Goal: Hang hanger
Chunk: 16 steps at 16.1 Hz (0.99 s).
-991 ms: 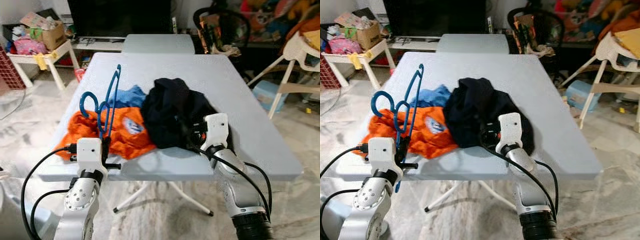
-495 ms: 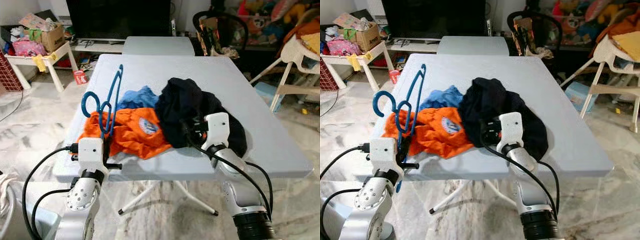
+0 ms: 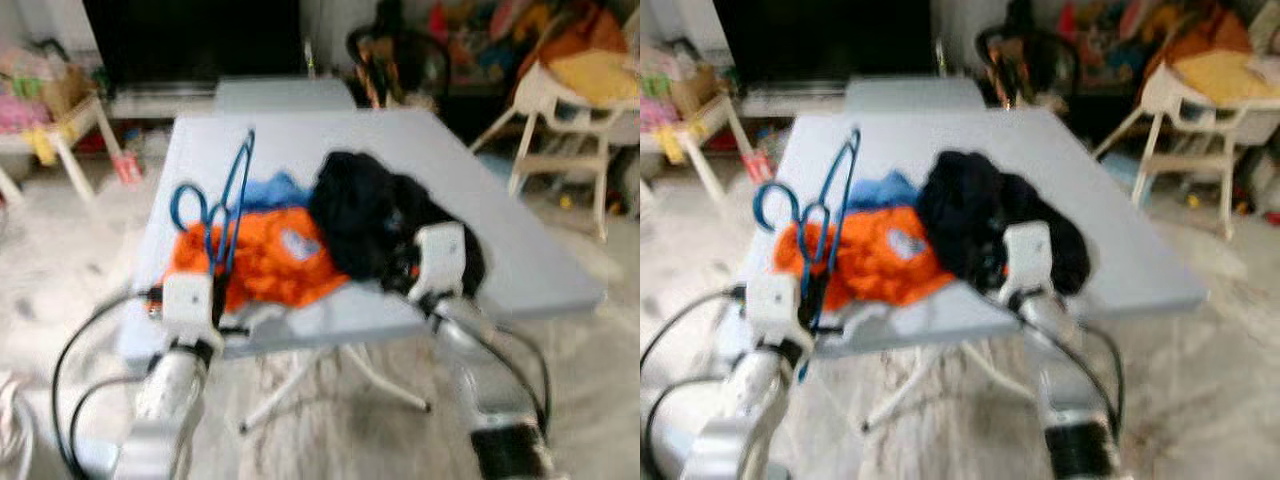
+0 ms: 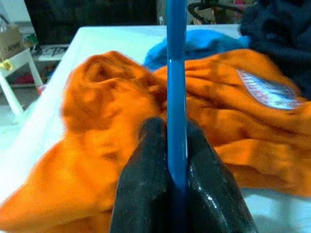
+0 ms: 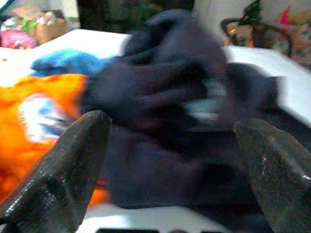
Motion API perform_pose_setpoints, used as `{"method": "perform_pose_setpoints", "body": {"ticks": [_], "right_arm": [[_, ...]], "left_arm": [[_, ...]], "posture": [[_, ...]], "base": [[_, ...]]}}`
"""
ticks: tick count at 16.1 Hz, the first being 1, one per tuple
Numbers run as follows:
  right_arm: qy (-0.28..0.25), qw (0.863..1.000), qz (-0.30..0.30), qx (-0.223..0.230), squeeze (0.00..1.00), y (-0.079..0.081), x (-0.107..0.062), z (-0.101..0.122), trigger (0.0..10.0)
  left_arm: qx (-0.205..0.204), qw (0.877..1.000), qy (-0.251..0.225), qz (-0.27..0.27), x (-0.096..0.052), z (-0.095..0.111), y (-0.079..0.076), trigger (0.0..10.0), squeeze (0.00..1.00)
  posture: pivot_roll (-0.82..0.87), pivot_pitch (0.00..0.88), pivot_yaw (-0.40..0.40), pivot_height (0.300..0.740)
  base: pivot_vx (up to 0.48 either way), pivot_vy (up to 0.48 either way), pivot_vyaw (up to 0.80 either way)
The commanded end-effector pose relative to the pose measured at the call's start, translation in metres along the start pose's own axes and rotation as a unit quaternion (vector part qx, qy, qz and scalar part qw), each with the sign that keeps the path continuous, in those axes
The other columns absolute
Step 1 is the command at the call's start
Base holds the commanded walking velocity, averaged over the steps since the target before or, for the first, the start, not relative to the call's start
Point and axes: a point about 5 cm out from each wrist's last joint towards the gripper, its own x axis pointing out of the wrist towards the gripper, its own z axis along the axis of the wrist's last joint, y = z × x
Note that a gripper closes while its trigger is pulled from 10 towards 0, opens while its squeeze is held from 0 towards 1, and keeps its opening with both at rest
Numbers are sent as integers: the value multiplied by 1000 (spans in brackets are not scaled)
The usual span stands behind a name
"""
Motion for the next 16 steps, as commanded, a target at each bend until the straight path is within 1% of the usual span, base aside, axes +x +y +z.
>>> {"method": "perform_pose_setpoints", "body": {"ticks": [1,2,3,4,6,8,11,12,16], "right_arm": [[-13,1000,5,-6,918,1,2,8,10000],[-13,1000,5,-7,914,1,2,8,10000],[-14,1000,-3,-14,482,0,2,8,10000],[-14,1000,-10,-20,0,-1,2,8,10000],[-12,999,-29,-31,0,-5,3,7,10000],[-5,999,-36,-19,0,-7,3,6,10000],[-10,999,-30,-2,0,-6,3,7,10000],[-5,1000,-31,2,0,-5,3,6,10000],[-5,1000,-27,5,0,-5,4,6,10000]], "left_arm": [[4,1000,18,11,0,-6,5,10000,0],[5,1000,18,11,0,-6,5,10000,0],[5,1000,8,7,-1,-5,4,10000,0],[7,1000,6,5,-1,-4,3,10000,0],[-5,1000,11,4,-1,-5,3,10000,0],[-8,1000,13,2,-1,-6,2,10000,0],[-9,1000,10,0,0,-5,1,10000,0],[3,1000,5,7,2,-4,2,10000,0],[-1,1000,10,1,3,-4,0,10000,0]], "posture": [[-18,0,3,740],[-17,0,4,740],[-17,0,7,740],[-17,0,7,740],[-19,0,9,740],[-20,0,9,740],[-20,0,6,740],[-20,0,6,740],[-21,0,8,740]], "base": [[0,480,0],[0,480,0],[0,0,0],[0,0,0],[0,0,0],[0,0,0],[0,0,0],[0,0,0],[0,0,-520]]}}
